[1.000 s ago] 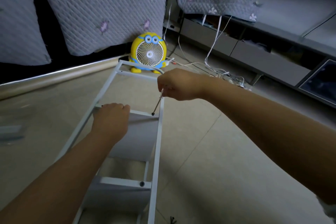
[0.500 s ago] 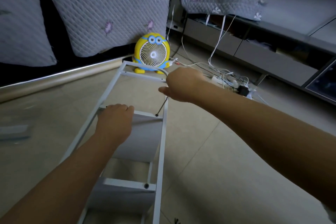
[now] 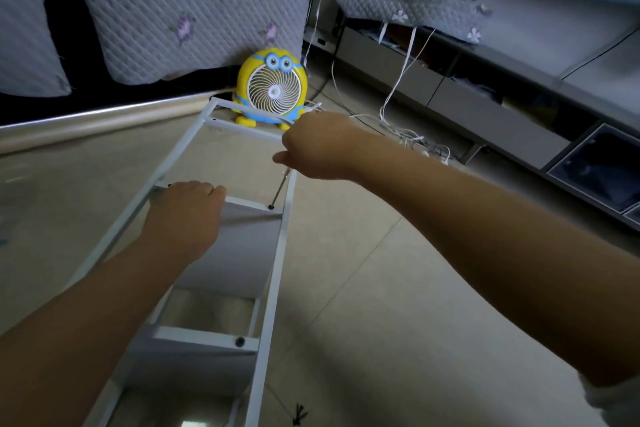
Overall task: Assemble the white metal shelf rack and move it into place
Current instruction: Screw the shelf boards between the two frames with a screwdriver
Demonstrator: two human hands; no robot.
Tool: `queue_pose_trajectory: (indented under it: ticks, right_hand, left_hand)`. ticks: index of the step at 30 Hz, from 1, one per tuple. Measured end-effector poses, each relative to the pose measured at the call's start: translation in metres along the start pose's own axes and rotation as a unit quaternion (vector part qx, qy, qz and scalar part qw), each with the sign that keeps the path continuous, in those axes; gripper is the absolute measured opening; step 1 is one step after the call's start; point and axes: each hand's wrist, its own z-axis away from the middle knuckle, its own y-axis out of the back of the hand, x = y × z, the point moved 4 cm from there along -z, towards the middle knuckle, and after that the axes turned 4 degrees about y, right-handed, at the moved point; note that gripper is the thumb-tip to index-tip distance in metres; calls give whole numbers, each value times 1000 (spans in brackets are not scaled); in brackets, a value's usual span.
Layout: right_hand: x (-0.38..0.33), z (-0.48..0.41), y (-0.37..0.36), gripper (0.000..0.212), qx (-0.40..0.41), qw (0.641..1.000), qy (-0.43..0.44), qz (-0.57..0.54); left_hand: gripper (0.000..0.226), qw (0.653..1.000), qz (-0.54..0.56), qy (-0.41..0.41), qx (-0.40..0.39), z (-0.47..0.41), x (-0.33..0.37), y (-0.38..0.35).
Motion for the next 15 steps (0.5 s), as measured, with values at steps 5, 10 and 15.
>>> queue_pose_trajectory:
  ticks: [5,10,15]
  right_hand:
    - [4,8,-13,40,-3,996,-75,-41]
    - [-1,14,-12,29,-5,988,19,-156]
    - [-5,12,-9,29,21,994,48,-100]
  left_hand:
    - [30,999,20,-1,37,4,1,2]
    - [34,999,22,-3,30,5,2,3]
    - [38,1000,20,11,6,3,0,-2]
